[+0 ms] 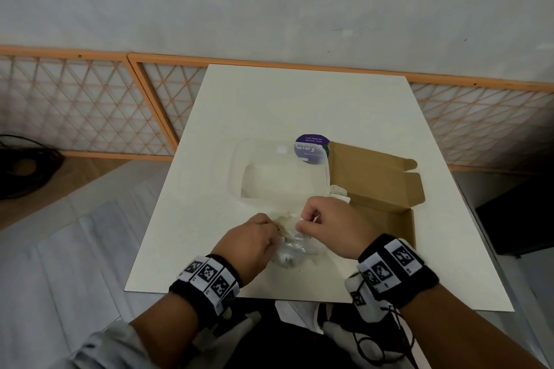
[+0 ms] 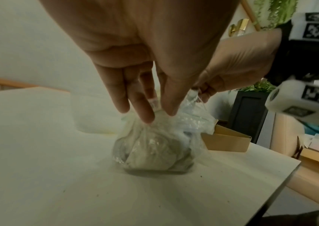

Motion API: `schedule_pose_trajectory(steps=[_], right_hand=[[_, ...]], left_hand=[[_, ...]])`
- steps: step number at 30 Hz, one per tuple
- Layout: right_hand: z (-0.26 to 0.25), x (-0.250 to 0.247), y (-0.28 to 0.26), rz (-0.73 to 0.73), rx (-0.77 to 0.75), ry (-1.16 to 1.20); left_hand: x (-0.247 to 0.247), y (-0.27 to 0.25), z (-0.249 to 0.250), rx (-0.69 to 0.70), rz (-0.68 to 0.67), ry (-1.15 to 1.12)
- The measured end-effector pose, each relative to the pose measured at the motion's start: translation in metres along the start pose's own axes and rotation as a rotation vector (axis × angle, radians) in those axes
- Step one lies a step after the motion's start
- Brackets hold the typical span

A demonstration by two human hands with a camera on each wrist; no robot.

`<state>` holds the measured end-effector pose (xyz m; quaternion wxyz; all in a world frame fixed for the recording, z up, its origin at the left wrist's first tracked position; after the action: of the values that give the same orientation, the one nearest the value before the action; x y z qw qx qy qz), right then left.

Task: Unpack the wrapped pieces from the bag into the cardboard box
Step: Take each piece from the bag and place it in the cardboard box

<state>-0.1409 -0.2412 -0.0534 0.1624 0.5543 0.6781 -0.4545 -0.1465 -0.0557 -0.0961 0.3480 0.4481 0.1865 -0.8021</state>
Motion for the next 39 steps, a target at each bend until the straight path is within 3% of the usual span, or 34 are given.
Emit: schedule_pose_trajectory(steps=[4,7,10,14,20,26,39], right_hand=[[-0.002,-0.014,-0.004,-0.004,-0.032,0.123],[-0.002,-0.015,-0.003,-0.015,-0.035,0.198],[0.0,-0.012,-0.003,-0.023,-0.03,0.21],[-0.001,-0.011,-0.004,-0.031,-0.038,0.208],[-0.007,-0.015,-0.006,-0.055,-0.1,0.295],[-0.011,-0.011,-0.001,-0.062,-0.109,0.395],[0.025,0.01,0.019,-0.008,0.027,0.244]], left_hand=[[-0.002,0.001,-0.002,-0.022,0.006,0.101],[-0.004,0.0,-0.002,-0.057,-0.025,0.008],[-0.016,-0.003,-0.002,-0.135,0.067,-0.171],[-0.027,-0.002,-0.006,-0.238,0.216,-0.252],[-0.029,0.012,0.01,-0.2,0.227,-0.577],[-0.032,0.021,0.007,-0.179,0.286,-0.54],[-0.052,0.003,-0.015,-0.382,0.489,-0.809]])
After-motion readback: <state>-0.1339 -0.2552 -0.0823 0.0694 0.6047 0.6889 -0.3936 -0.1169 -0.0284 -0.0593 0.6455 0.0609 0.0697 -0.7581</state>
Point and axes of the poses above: each hand's wrist, its own y-axis towards the middle knuckle, its own x-axis out of the palm, z = x × y, the point moved 5 cm from there along y, towards the middle knuckle, and after that the axes turned 15 degrees about x, right-handed, at the moved point
